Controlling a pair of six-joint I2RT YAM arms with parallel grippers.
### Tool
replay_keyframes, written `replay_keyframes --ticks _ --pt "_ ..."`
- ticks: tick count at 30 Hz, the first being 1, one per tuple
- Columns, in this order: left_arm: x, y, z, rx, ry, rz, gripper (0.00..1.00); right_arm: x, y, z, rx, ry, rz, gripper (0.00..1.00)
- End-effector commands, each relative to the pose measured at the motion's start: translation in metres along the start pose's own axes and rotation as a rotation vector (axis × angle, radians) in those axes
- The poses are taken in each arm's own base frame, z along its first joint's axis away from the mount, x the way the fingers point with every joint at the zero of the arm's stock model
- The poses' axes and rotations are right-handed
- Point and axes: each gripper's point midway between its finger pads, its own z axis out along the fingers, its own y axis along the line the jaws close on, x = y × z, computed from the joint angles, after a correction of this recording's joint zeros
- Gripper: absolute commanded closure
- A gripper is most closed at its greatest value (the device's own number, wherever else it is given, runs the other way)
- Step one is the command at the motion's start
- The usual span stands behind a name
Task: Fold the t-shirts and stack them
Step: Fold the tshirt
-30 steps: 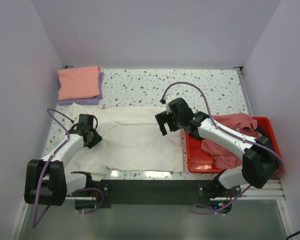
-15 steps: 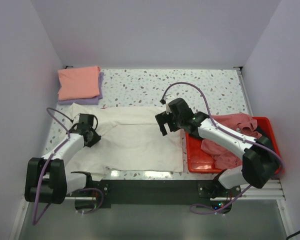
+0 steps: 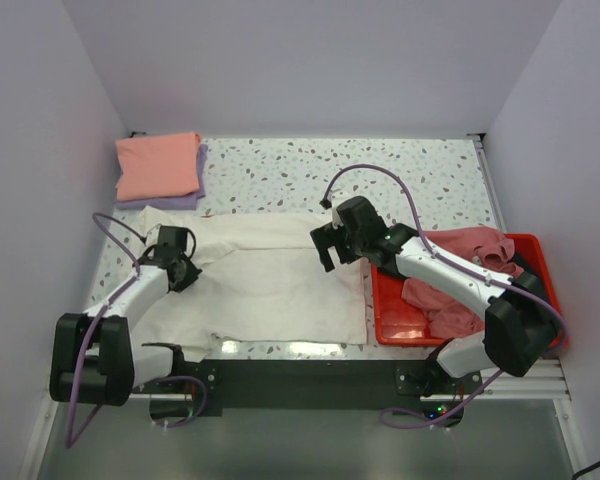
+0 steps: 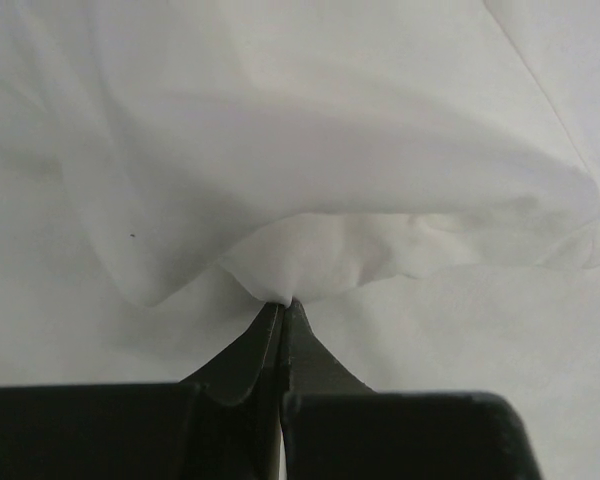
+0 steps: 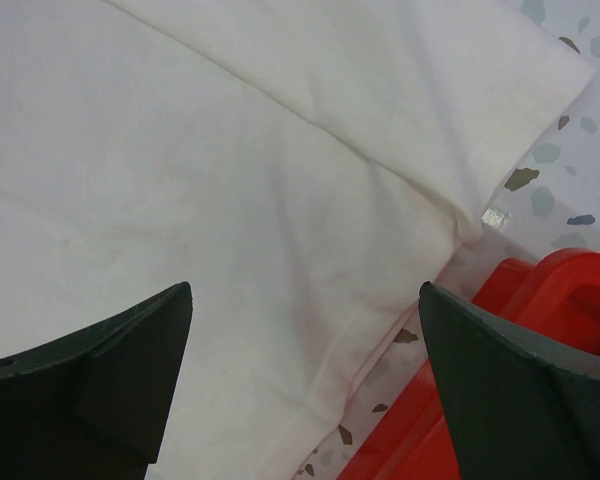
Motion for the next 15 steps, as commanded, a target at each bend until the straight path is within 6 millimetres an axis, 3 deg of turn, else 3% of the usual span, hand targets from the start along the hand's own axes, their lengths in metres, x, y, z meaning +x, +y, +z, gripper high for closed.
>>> replay_keyframes --ticks 1,10,15 --pt "-0.026 -0.022 -0.013 0.085 -0.091 -0.017 1.0 -0.006 -0.001 -0.002 0.001 -0.024 0.008 0.01" --pt "-0.033 -0.027 -0.04 0.158 -0.128 -0.059 1.0 -0.003 -0.001 0.0 0.005 -0.017 0.006 0.01" --pt "-0.022 -0.029 -0.047 0.189 -0.073 -0.049 1.0 -0.004 -0.001 0.001 0.004 -0.016 0.003 0.01"
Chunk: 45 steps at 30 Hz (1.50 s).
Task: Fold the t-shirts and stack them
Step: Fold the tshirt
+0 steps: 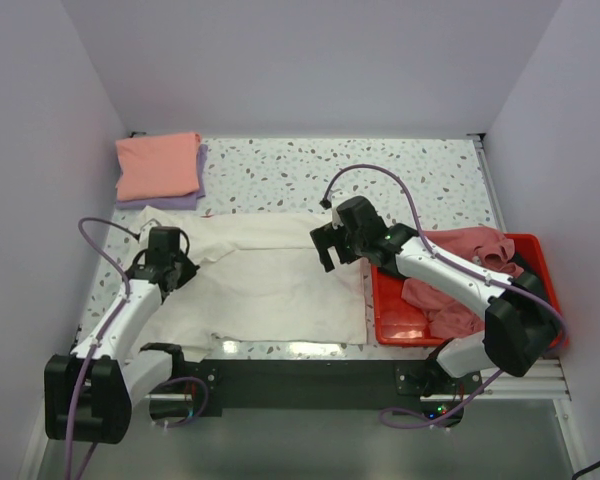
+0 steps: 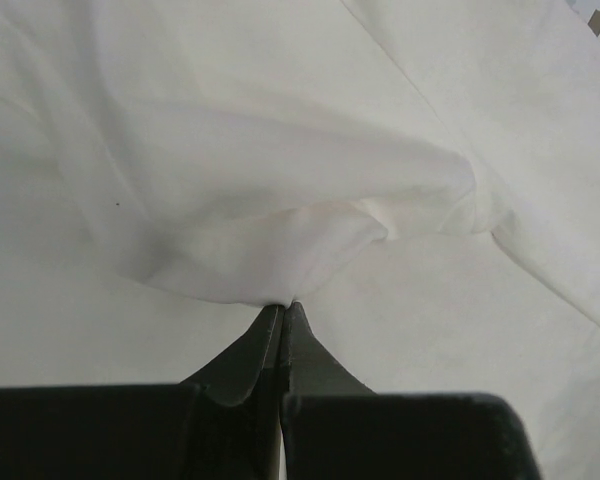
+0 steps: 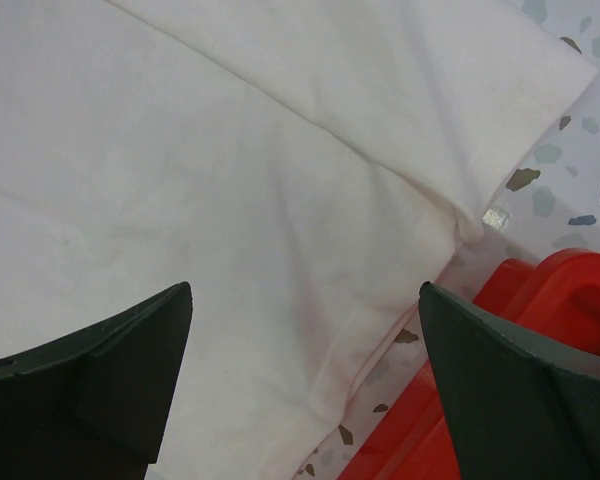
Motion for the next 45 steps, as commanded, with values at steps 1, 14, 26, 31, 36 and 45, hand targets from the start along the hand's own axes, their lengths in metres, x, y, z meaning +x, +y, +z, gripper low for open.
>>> replay_keyframes --ticks 1,14,26,31,36,45 --pt "0.0 -0.017 -0.012 0.071 0.032 -0.014 1.0 -0.003 -0.002 0.001 0.007 -0.013 0.003 0.01" --pt "0.033 -0.013 -0.038 0.113 0.17 0.0 1.0 0.002 -0.001 0.003 0.003 0.009 0.003 0.01" --pt "0.048 -0.021 -0.038 0.169 0.211 -0.028 1.0 0.002 0.001 0.0 -0.011 0.004 0.006 0.01" --pt "0.054 -0.021 -0.036 0.176 0.225 -0.024 1.0 0.001 0.002 -0.001 -0.019 0.004 0.006 0.01" --pt "0.054 -0.019 -0.04 0.174 0.235 0.006 0.62 0.0 0.002 -0.002 -0.017 -0.003 0.006 0.01" --pt "0.016 -0.048 -0.073 0.306 0.123 0.077 0.0 -0.007 0.003 -0.005 -0.023 -0.021 0.014 0.01"
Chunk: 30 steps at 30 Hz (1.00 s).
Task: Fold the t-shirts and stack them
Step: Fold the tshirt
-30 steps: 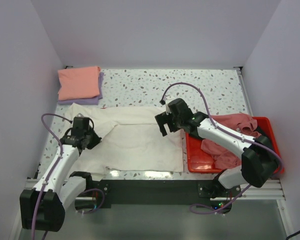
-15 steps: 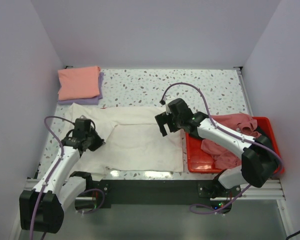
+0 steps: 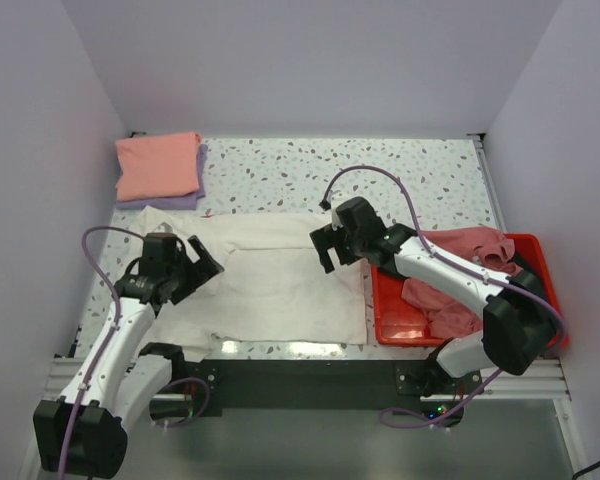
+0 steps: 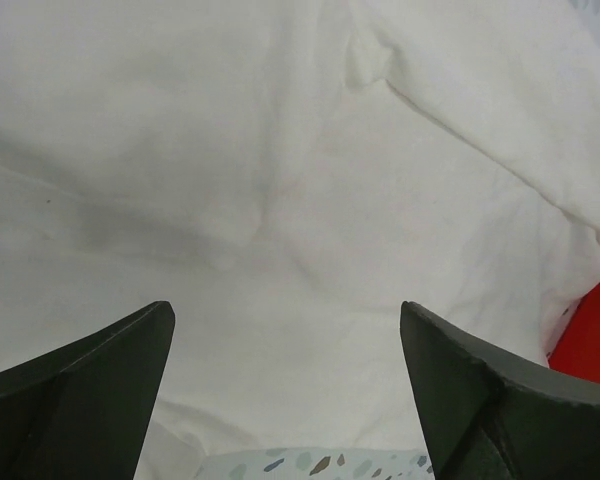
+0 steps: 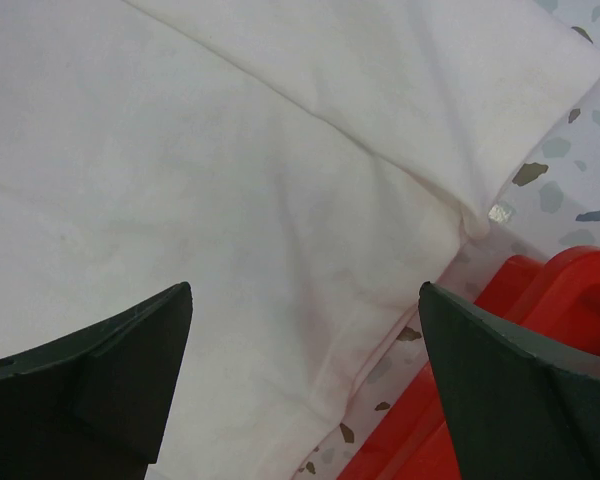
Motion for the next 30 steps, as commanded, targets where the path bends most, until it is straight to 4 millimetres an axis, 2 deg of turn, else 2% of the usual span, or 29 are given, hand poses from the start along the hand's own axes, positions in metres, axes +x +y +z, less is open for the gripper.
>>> replay_keyframes --ticks 1,2,4,7,8,10,11,12,13,14,15,17,18,21,23,24,25,27,28,30 --pt "-0.03 -0.031 -0.021 0.087 -0.087 0.063 0.0 -0.017 0.004 -0.009 -0.018 -0.05 0.022 0.01" --pt "-0.036 -0.03 -0.019 0.066 -0.103 0.06 0.0 -0.02 0.003 -0.01 -0.015 -0.057 0.028 0.01" --pt "-0.054 -0.041 -0.021 0.072 -0.151 0.057 0.0 -0.03 0.003 -0.009 -0.003 -0.071 0.05 0.01" --pt "-0.077 -0.039 -0.008 0.001 -0.206 0.033 0.0 -0.038 0.001 -0.002 0.026 -0.066 0.083 0.01" --pt "-0.083 -0.031 0.001 -0.057 -0.221 0.026 0.0 -0.04 -0.002 0.0 0.041 -0.06 0.104 0.01" --pt "-0.1 -0.031 0.009 -0.08 -0.274 0.003 0.0 -0.047 -0.005 0.01 0.051 -0.051 0.127 0.01" --pt "-0.102 -0.026 0.019 -0.106 -0.264 -0.003 0.0 -0.047 -0.006 0.013 0.054 -0.038 0.135 0.01" --pt "-0.112 -0.031 0.023 -0.086 -0.287 -0.009 0.0 -0.047 -0.01 0.018 0.063 -0.024 0.146 0.01" --pt "-0.118 -0.025 0.028 -0.096 -0.289 -0.03 0.0 -0.05 -0.012 0.025 0.074 -0.011 0.164 0.01" --pt "-0.116 -0.025 0.037 -0.077 -0.245 -0.04 0.0 -0.047 -0.02 0.029 0.089 0.008 0.188 0.01" --pt "-0.129 -0.02 0.039 -0.064 -0.269 -0.06 0.0 -0.047 -0.024 0.034 0.09 0.013 0.206 0.01" --pt "-0.131 -0.012 0.051 -0.068 -0.252 -0.076 0.0 -0.041 -0.034 0.049 0.083 0.047 0.251 0.01" --pt "-0.138 -0.008 0.054 -0.069 -0.266 -0.085 0.0 -0.039 -0.03 0.053 0.039 0.068 0.265 0.01" --pt "-0.142 -0.001 0.07 -0.091 -0.26 -0.076 0.0 -0.03 -0.037 0.075 0.045 0.118 0.283 0.01" --pt "-0.141 0.004 0.082 -0.107 -0.243 -0.077 0.0 -0.033 -0.039 0.082 0.048 0.124 0.281 0.01" --pt "-0.146 0.004 0.086 -0.104 -0.255 -0.073 0.0 -0.027 -0.04 0.091 0.053 0.148 0.283 0.01" --pt "-0.147 0.007 0.09 -0.115 -0.251 -0.076 0.0 -0.031 -0.036 0.094 0.026 0.15 0.282 0.01" --pt "-0.149 0.013 0.1 -0.14 -0.232 -0.077 0.0 -0.024 -0.034 0.106 0.019 0.179 0.278 0.01" --pt "-0.149 0.016 0.103 -0.154 -0.226 -0.079 0.0 -0.026 -0.035 0.109 0.024 0.18 0.28 0.01" --pt "-0.152 0.024 0.113 -0.177 -0.217 -0.078 0.0 -0.016 -0.043 0.12 0.064 0.213 0.289 0.01"
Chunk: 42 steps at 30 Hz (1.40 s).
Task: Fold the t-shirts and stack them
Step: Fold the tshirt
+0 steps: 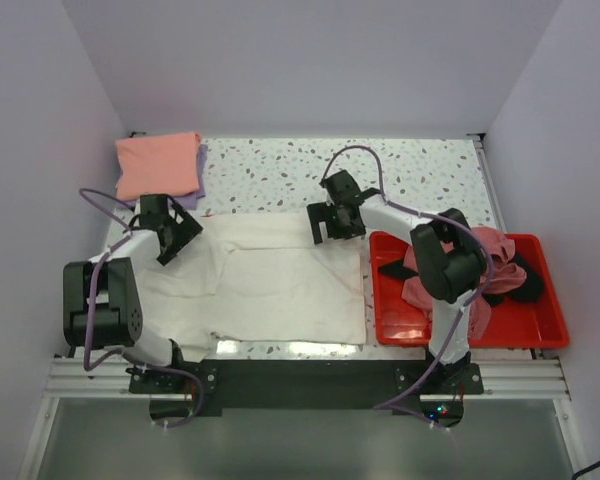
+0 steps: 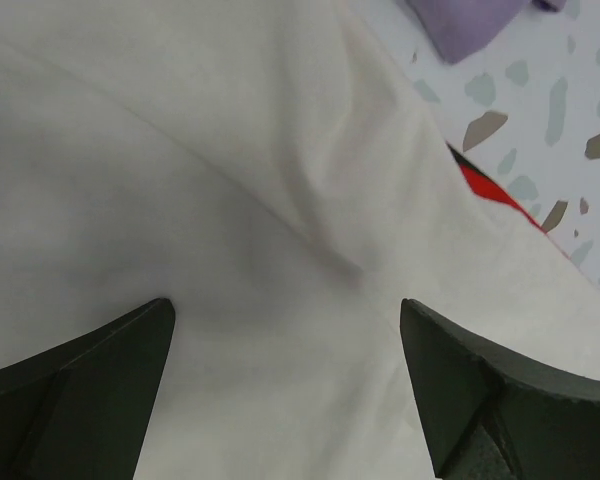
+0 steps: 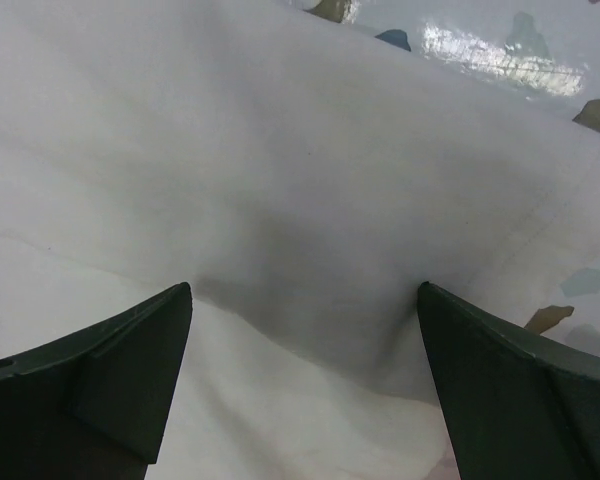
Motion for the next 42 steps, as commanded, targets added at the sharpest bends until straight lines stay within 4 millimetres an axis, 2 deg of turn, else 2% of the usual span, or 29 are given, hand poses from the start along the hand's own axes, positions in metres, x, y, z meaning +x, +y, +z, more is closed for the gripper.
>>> replay_keyframes --ticks 1,5,11,20,24,28,30,31,33,34,35,37,38,39,41,42 --pt "-0.031 -0.011 0.013 0.03 -0.079 0.017 0.0 -0.01 0.002 0.007 -0.001 0.004 0.026 0.01" --pt "-0.03 -0.005 0.031 0.007 -0.051 0.02 0.0 -0.009 -0.011 0.021 0.022 0.033 0.062 0.01" --pt "-0.035 -0.006 0.047 -0.007 -0.036 0.031 0.0 -0.015 -0.021 0.033 0.037 0.048 0.072 0.01" --pt "-0.05 -0.013 0.061 -0.006 -0.037 0.046 0.0 -0.036 -0.029 0.04 0.056 0.012 0.074 0.01" --pt "-0.052 -0.016 0.058 0.003 -0.034 0.043 0.0 -0.045 -0.027 0.037 0.04 -0.004 0.074 0.01" --pt "-0.07 -0.027 0.038 0.029 -0.089 0.04 0.0 -0.064 -0.022 0.021 0.027 -0.045 0.04 0.01" --pt "-0.083 -0.033 0.02 0.035 -0.12 0.026 0.0 -0.072 -0.021 0.011 0.024 -0.06 0.029 0.01" --pt "-0.091 -0.038 0.007 0.05 -0.149 0.019 0.0 -0.083 -0.018 -0.001 0.016 -0.093 0.01 0.01" --pt "-0.092 -0.04 -0.008 0.058 -0.158 0.007 0.0 -0.091 -0.012 -0.015 -0.012 -0.121 -0.004 0.01" --pt "-0.097 -0.045 -0.024 0.08 -0.188 -0.001 0.0 -0.092 -0.01 -0.02 -0.026 -0.127 -0.013 0.01" --pt "-0.098 -0.045 -0.031 0.084 -0.202 -0.006 0.0 -0.097 -0.007 -0.035 -0.036 -0.156 -0.017 0.01" --pt "-0.087 -0.044 -0.042 0.086 -0.2 -0.02 0.0 -0.094 -0.008 -0.043 -0.039 -0.165 -0.019 0.01" --pt "-0.087 -0.047 -0.055 0.107 -0.215 -0.024 0.0 -0.094 -0.008 -0.048 -0.039 -0.177 -0.019 0.01" --pt "-0.075 -0.041 -0.059 0.089 -0.183 -0.027 0.0 -0.095 -0.008 -0.06 -0.042 -0.2 -0.017 0.01" --pt "-0.066 -0.035 -0.074 0.079 -0.185 -0.023 0.0 -0.081 -0.009 -0.062 -0.046 -0.185 -0.008 0.01" --pt "-0.043 -0.025 -0.075 0.048 -0.138 -0.003 0.0 -0.081 -0.008 -0.071 -0.057 -0.201 -0.006 0.01"
